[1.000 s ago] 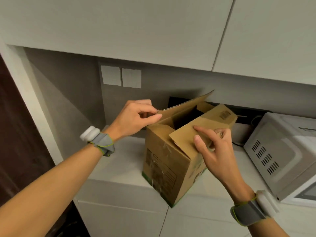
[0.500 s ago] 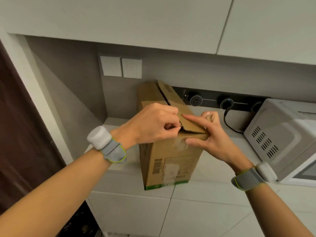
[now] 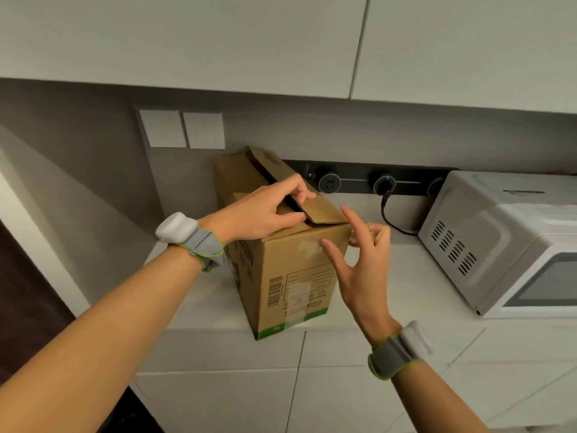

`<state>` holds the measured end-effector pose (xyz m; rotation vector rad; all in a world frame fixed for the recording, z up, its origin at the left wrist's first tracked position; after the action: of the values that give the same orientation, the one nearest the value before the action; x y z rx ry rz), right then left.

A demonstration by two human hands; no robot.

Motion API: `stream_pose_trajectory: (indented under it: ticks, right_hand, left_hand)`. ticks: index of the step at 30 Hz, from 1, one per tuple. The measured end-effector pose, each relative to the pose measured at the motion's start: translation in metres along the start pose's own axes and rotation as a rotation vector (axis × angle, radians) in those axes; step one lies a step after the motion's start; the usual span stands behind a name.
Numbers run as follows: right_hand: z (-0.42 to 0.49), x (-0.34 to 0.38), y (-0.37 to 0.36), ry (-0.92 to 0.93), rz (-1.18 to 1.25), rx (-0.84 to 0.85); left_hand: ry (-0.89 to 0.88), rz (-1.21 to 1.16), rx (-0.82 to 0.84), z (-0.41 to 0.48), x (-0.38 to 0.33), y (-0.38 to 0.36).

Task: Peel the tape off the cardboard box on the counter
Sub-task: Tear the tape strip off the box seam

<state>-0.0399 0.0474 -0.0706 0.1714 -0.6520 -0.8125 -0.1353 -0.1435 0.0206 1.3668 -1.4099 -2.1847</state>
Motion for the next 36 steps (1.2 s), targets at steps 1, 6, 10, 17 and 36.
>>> stream_pose_trajectory:
  ticks: [1, 6, 10, 17, 36]
  right_hand:
    - [-0.004, 0.003, -0.002, 0.009, -0.019, -0.017]
    - [-0.02, 0.018, -0.011, 0.04, 0.05, -0.057]
    - [-0.037, 0.028, -0.024, 0.001, 0.145, -0.021]
    - [-0.05, 0.038, -0.034, -0.077, 0.256, -0.023]
    - [-0.043, 0.047, -0.029, -0.395, 0.548, -0.208]
  left_hand:
    - [0.007, -0.007, 0.015, 0.0, 0.0, -0.001]
    - [0.024, -0.029, -0.025, -0.002, 0.008, -0.002]
    - [0.025, -0.063, -0.052, -0.003, 0.014, -0.003]
    - [0.023, -0.066, -0.038, -0.001, 0.02, -0.004]
    - [0.015, -0.031, -0.065, -0.001, 0.021, -0.006]
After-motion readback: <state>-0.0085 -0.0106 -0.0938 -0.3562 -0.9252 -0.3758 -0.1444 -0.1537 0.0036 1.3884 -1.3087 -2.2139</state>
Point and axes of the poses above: each hand's wrist, its own z-axis towards the middle knuckle, its own y-axis out of the back of the hand, x = y × z, the point moved 1 cm from there along z, towards the middle knuckle, and after that the axes turned 14 degrees about y, right-handed, at the moved point
